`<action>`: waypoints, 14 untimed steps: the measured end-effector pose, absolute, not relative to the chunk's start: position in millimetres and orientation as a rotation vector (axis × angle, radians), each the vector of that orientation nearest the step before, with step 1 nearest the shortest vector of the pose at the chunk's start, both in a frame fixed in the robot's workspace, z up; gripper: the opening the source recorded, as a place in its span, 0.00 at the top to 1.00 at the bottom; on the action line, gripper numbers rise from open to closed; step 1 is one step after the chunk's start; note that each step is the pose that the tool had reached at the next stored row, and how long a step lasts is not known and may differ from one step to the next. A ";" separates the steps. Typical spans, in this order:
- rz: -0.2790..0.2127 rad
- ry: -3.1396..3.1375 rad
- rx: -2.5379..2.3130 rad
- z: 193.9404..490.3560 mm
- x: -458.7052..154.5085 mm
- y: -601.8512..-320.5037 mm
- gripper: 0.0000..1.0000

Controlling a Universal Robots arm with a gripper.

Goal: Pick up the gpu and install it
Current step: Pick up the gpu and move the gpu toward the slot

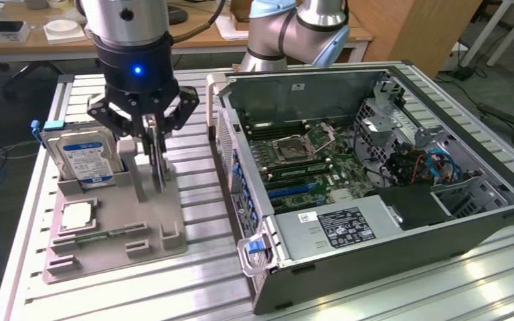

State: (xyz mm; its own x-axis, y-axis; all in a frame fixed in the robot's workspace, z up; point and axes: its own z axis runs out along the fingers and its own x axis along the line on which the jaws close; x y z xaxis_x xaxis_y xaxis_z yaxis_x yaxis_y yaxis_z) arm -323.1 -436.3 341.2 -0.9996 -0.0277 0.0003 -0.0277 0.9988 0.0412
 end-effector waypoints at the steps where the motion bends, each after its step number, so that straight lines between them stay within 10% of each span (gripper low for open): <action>1: -0.065 -3.140 0.044 342.3 -323.1 -436.3 0.73; 14: -0.065 -3.140 0.043 358.3 -323.1 -436.3 0.73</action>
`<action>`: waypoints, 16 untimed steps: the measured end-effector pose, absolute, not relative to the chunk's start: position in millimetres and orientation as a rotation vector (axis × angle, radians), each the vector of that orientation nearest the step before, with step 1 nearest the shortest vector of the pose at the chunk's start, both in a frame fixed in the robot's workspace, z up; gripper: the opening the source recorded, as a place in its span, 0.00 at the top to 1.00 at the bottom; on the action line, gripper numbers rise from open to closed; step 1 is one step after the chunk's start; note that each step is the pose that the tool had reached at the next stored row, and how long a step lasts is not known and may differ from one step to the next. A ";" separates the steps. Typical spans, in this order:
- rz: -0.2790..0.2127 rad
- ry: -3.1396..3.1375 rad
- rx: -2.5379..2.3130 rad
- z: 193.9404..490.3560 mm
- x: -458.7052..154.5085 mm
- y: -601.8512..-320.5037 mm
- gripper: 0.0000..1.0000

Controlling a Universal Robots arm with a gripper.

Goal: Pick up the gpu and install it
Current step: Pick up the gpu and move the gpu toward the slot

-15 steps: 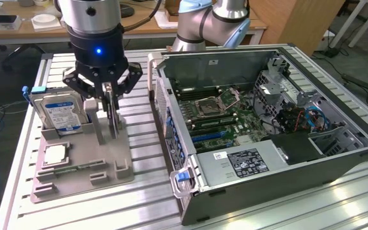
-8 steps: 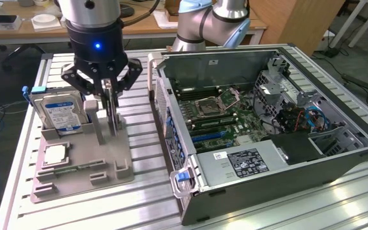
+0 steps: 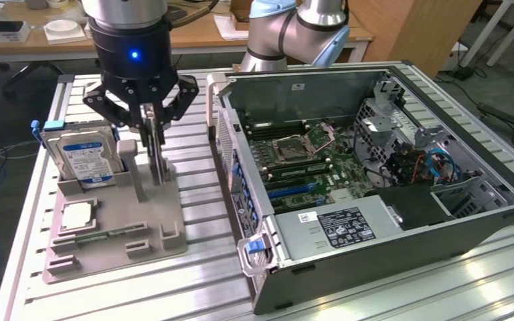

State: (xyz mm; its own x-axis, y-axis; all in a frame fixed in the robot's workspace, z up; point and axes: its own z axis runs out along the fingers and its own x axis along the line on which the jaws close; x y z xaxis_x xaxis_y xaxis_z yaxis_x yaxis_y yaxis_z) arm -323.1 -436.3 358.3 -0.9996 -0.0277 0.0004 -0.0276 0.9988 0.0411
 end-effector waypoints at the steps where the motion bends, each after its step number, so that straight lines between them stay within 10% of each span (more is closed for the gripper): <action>1: -0.065 -3.140 0.043 359.7 -323.1 -436.3 0.73; 16: -0.065 -3.140 0.044 380.7 -323.1 -436.3 0.73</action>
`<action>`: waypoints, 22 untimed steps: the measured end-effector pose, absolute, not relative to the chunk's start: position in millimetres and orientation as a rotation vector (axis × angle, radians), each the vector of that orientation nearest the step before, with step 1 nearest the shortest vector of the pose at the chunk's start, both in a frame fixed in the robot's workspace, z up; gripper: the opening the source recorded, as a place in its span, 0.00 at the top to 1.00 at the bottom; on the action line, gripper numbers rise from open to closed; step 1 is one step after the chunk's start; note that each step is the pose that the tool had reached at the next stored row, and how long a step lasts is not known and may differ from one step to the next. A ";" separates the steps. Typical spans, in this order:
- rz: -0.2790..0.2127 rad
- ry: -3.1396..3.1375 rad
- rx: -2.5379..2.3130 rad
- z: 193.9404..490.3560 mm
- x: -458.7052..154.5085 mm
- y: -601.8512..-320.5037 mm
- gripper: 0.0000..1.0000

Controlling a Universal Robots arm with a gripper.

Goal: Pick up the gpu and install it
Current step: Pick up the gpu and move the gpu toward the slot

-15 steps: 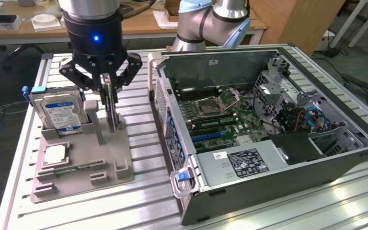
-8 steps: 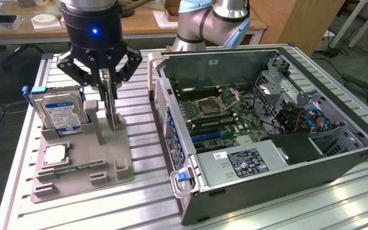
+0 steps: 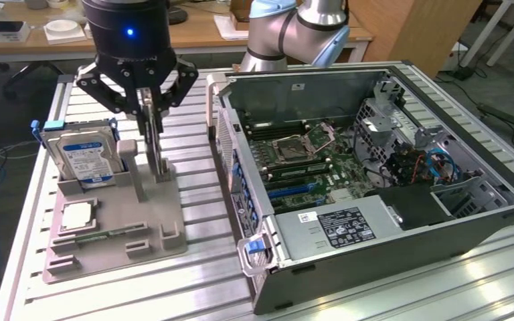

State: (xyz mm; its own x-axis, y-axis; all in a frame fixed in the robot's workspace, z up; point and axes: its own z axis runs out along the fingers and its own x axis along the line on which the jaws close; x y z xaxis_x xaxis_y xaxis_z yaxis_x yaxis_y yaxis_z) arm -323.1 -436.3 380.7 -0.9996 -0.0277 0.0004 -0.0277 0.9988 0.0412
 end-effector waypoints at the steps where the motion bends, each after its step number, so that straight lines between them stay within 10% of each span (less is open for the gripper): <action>1: -0.065 -3.140 0.043 382.1 -323.1 -436.3 0.73; 22: -0.038 -3.140 0.041 407.6 -323.1 -436.3 0.73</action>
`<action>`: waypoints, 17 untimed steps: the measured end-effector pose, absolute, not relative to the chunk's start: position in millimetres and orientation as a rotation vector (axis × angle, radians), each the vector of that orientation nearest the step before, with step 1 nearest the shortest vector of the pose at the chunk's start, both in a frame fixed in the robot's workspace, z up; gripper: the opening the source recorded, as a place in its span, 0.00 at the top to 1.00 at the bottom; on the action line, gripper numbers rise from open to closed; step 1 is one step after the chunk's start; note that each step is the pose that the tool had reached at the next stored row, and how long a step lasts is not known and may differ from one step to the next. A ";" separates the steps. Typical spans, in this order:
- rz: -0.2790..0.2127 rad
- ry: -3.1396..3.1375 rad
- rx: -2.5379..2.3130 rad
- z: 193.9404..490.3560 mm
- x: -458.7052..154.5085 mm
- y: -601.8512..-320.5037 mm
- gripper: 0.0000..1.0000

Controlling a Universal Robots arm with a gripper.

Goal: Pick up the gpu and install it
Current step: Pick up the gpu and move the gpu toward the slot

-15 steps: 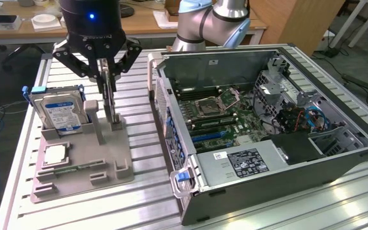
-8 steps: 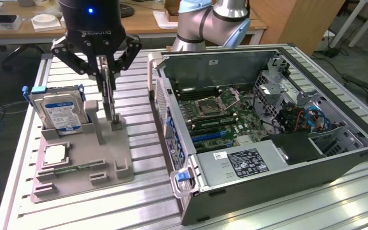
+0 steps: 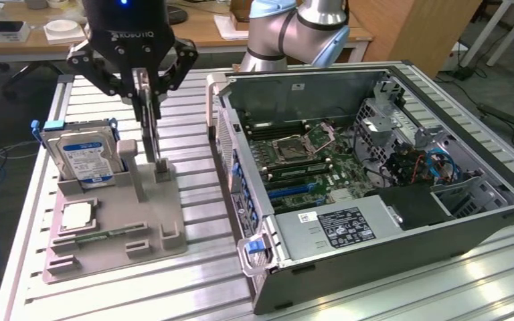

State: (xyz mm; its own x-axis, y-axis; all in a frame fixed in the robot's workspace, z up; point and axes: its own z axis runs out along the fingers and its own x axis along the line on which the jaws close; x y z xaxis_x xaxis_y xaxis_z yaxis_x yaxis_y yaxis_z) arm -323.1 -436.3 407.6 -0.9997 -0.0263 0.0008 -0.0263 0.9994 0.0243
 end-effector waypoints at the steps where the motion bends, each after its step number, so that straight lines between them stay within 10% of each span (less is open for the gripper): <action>1: -0.038 -3.140 0.041 409.1 -323.1 -436.3 0.73; 17: -0.038 -3.140 0.041 428.8 -323.1 -436.3 0.73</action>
